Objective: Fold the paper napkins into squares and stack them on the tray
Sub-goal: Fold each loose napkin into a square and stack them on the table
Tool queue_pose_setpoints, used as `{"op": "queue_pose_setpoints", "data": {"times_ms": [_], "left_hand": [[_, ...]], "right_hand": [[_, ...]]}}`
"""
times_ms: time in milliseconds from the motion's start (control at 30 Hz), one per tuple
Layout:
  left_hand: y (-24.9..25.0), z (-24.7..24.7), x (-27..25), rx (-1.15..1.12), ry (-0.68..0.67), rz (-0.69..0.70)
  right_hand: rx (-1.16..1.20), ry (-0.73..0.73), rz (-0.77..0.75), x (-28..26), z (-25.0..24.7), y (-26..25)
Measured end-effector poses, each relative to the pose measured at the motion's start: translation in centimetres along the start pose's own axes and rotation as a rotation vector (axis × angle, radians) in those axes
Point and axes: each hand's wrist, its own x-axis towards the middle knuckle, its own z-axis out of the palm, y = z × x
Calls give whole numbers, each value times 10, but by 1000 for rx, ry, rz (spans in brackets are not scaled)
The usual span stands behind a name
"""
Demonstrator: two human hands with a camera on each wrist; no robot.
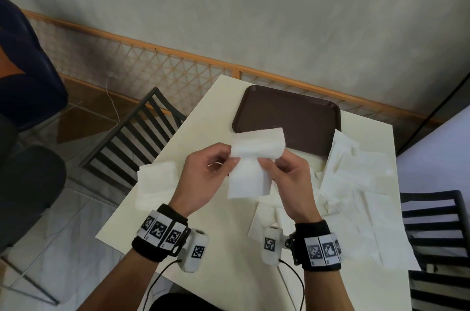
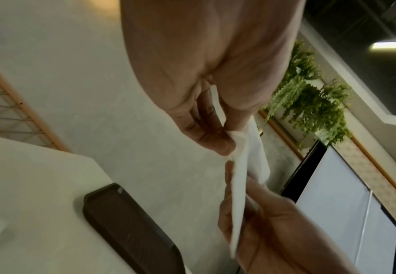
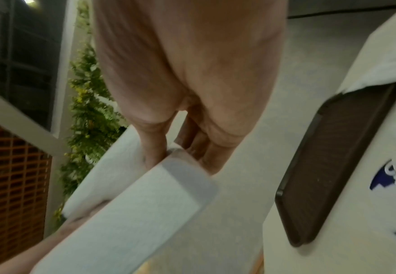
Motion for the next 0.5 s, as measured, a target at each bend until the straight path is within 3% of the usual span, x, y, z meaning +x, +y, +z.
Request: {"op": "queue_pose_setpoints", "data": {"times_ms": [233, 500], "left_hand": [[13, -12, -9, -9, -20, 116], [11, -13, -16, -26, 11, 69]], "right_hand": [[209, -36, -29, 1, 4, 4], [262, -27, 173, 0, 9, -7]]}}
